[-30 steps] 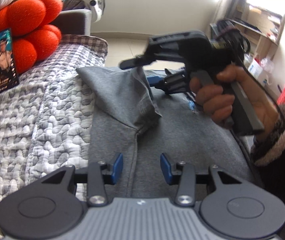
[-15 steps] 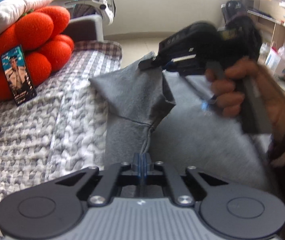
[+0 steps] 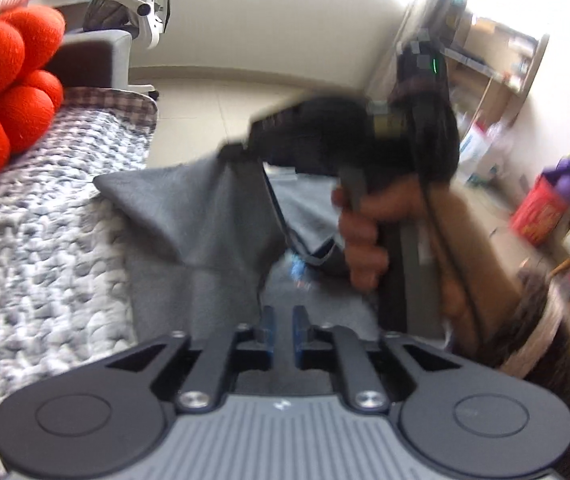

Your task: Fold clothes

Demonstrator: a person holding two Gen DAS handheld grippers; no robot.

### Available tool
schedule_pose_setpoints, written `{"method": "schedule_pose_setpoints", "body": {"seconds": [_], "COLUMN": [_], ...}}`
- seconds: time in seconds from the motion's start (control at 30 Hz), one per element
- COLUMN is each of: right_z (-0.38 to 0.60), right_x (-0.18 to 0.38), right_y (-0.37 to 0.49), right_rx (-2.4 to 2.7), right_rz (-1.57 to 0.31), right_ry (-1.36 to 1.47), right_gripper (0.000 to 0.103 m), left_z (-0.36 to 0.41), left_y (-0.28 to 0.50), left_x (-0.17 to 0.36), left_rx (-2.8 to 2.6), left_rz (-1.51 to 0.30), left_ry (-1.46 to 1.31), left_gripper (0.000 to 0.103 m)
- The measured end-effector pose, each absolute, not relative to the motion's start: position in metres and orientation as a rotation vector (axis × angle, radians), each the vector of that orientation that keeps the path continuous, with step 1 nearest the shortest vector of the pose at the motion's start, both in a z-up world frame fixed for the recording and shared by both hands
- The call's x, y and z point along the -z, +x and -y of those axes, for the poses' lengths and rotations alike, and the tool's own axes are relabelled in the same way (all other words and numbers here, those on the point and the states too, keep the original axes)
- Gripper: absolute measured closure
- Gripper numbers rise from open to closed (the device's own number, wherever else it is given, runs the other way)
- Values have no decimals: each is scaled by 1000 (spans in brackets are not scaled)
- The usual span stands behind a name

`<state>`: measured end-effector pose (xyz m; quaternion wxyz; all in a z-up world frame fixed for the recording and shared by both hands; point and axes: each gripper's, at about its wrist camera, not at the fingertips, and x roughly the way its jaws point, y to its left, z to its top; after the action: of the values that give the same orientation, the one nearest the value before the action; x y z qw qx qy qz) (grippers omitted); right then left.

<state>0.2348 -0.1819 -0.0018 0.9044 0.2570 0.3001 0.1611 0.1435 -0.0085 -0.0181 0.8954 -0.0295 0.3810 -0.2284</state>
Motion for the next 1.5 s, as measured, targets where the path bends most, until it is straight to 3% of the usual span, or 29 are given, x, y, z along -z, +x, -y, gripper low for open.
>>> {"method": "schedule_pose_setpoints", "body": {"seconds": [0.03,0.07,0.37,0.67,0.77,0.8,0.83,1.07,1.17,1.23,1.3,1.37,1.47,1.5], "right_z": [182,182,172,163,163,164,167,187,190,190,193,197,203,203], "right_x": [4,6,17,-11,-1,6,12,32,38,38,37,37,36,35], "right_y": [236,236,222,202,209,211,211,211,210,210,209,208,208,209], "right_rx": [-314,-295,-132,-133,-128,-131,-143,-184,-195,-203,-206,-211,-215,-219], "right_rz": [-629,-638,-663,-594,-617,-629,-635,-627,-641,-641,-636,-632,-618,-613], "right_ry": [522,514,418,358,322,328,344,450,468,474,497,530,558,551], "right_gripper": [97,97,97,97,97,97,97,97,97,96,94,92,92,92], "left_z": [5,0,-34,-44,-42,-41,-40,-45,-47,-49,-50,-47,-42,-41], "left_y": [150,158,239,275,277,277,277,269,274,279,288,302,318,320], "left_x": [18,18,55,75,78,78,79,85,80,76,72,73,79,81], "left_rx": [460,442,219,239,250,247,238,145,174,192,208,208,196,195], "left_rz": [-779,-770,-742,-694,-689,-685,-678,-632,-647,-640,-631,-650,-657,-657], "left_ry": [-79,-96,-300,-435,-456,-448,-444,-464,-454,-456,-454,-439,-443,-452], "left_gripper": [71,69,68,67,71,92,99,99,88,61,48,45,53,86]}}
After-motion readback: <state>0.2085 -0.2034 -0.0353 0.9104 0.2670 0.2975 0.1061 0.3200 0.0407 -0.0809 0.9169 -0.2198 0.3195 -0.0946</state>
